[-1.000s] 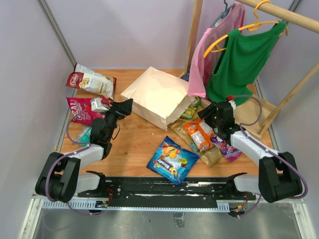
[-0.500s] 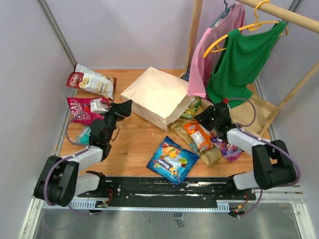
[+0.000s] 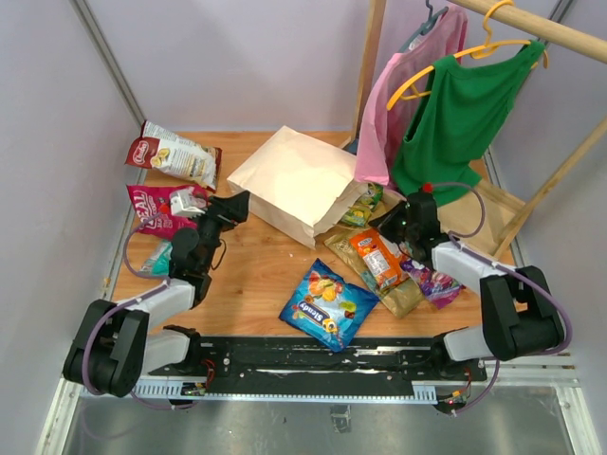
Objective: Take the snacks out of the paper bag
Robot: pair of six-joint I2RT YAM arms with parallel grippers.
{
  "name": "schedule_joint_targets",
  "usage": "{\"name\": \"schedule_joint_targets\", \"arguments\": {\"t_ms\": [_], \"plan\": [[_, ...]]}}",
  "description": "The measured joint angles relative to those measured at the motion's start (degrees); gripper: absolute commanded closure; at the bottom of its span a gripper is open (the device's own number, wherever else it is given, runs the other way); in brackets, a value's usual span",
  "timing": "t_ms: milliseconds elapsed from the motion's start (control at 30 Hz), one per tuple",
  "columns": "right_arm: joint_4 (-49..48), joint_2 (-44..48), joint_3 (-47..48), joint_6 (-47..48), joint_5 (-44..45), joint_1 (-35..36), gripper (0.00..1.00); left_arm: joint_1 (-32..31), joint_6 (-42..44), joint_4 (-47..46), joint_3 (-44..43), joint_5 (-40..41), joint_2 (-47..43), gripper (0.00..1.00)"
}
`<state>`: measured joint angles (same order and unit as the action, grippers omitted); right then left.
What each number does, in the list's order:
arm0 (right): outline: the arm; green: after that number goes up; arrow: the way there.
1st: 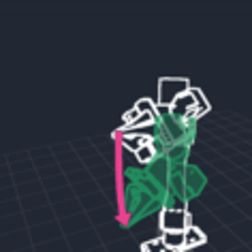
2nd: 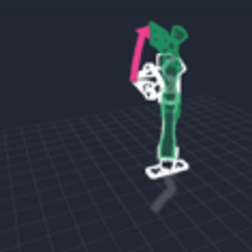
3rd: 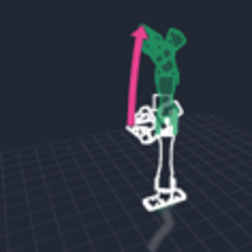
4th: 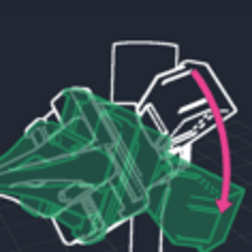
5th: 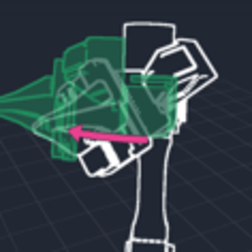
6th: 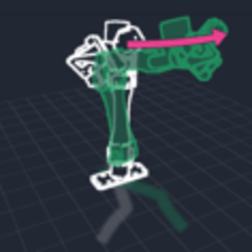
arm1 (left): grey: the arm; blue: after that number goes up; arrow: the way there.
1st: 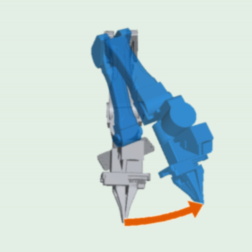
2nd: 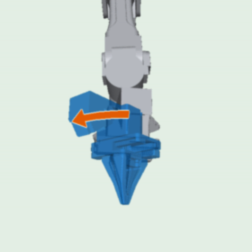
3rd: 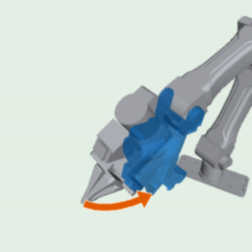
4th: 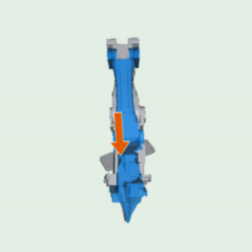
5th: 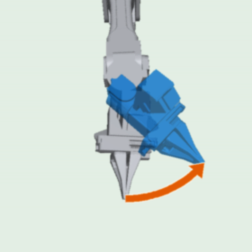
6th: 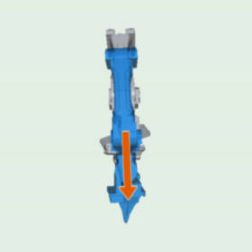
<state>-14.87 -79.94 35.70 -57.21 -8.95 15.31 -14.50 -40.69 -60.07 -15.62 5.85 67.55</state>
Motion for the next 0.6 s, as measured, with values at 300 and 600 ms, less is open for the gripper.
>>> {"name": "schedule_joint_targets", "arguments": {"t_ms": [300,600], "plan": [[5.9,5.3,13.0,4.0,0.0,3.9,0.99,8.9,-1.4,4.5,0.0,-0.6,-4.3,0.0],[9.1,-1.9,35.9,9.6,-3.9,8.9,0.99,9.9,-1.7,6.8,0.0,-1.0,-6.1,0.0]]}}
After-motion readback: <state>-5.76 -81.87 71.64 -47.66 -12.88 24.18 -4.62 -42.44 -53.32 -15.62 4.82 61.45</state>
